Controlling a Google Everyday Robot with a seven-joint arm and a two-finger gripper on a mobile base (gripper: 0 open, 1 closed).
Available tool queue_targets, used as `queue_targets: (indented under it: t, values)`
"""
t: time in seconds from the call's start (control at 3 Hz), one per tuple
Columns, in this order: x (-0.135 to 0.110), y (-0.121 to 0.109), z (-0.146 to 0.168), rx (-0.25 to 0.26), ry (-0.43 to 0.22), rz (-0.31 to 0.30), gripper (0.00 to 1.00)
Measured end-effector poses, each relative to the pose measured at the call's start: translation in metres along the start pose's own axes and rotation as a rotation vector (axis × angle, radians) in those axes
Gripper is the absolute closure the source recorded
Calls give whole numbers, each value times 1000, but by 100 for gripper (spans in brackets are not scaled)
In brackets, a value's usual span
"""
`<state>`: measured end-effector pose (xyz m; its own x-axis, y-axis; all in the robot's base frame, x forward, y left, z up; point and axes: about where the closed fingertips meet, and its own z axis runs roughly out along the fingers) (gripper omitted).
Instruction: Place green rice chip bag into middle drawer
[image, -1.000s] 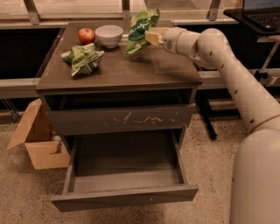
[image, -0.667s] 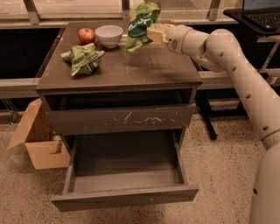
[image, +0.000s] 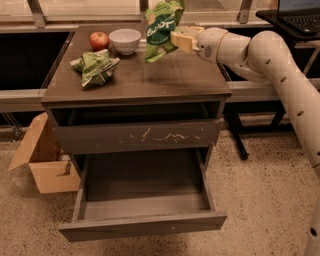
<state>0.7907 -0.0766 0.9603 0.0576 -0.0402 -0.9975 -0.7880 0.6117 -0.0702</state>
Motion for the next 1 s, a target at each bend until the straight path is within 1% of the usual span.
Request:
queue_targets:
  t: [0.33,0.67,1.0]
  values:
    - [-3,10,-5,-57,15,-19,100]
    - [-11,48,-20,-193,74,-66,100]
    - [-5,88,-34,-321,157,-88,100]
